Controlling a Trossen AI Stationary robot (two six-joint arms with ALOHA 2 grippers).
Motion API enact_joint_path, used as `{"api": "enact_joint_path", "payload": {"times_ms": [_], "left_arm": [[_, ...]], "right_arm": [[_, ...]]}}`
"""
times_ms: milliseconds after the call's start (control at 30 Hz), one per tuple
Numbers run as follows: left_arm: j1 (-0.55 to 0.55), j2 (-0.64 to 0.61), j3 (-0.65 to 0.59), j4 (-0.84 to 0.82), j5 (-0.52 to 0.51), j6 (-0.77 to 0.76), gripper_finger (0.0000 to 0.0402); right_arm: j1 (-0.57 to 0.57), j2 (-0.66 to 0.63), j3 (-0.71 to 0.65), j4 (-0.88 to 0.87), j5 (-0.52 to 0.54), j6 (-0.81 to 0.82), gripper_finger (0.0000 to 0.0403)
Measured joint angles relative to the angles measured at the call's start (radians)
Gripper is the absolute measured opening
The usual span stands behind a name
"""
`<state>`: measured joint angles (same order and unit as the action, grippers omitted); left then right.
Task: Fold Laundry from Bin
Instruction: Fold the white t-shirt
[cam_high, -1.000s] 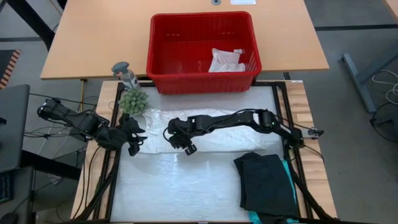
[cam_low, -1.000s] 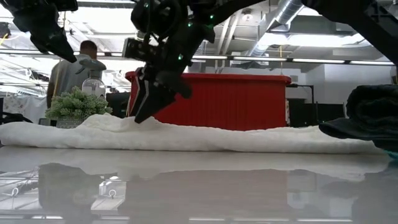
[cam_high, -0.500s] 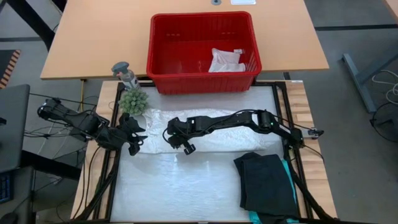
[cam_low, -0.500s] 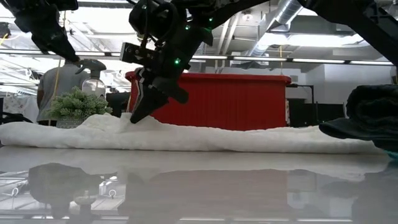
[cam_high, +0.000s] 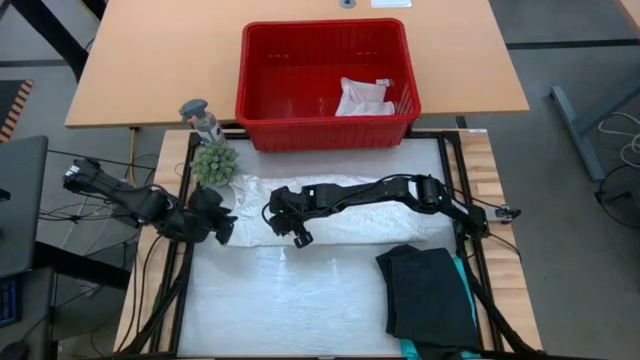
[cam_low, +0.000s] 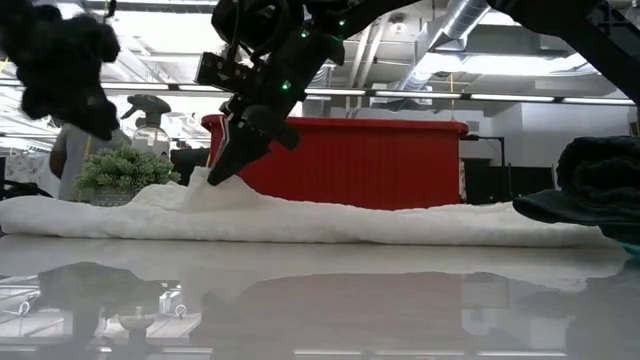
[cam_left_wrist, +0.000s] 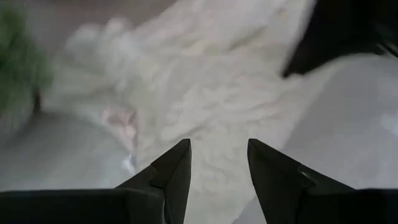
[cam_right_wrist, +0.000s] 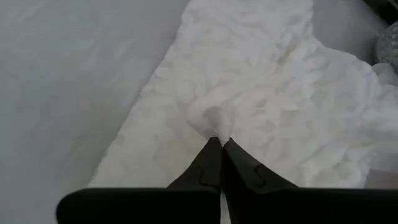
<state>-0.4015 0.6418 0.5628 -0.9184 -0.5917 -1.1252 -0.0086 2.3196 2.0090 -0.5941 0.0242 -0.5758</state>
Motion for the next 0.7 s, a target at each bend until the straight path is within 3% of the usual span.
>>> {"api": "enact_joint_path", "payload": {"times_ms": [133,300,467,700], "left_arm": [[0.000,-0.046,-0.076,0.003,-0.088,-0.234,0.0147],[0.006,-0.090,-0.172,0.103,-0.140,-0.349,0.0147],[0.042,-0.129,-0.271,0.260,-0.045,-0.339,0.0148],[0.149,-0.132,-0.285,0.293,-0.094,-0.247,0.0180]], "right_arm": [[0.000,0.000,0.000,0.003,-0.002,0.000,0.0031],[-0.001,0.000,0.000,0.005,-0.023,0.000,0.0021],[-0.001,0.000,0.000,0.004,-0.024,0.000,0.0033],[-0.001,0.000,0.000,0.004,-0.024,0.001,0.0024]]}}
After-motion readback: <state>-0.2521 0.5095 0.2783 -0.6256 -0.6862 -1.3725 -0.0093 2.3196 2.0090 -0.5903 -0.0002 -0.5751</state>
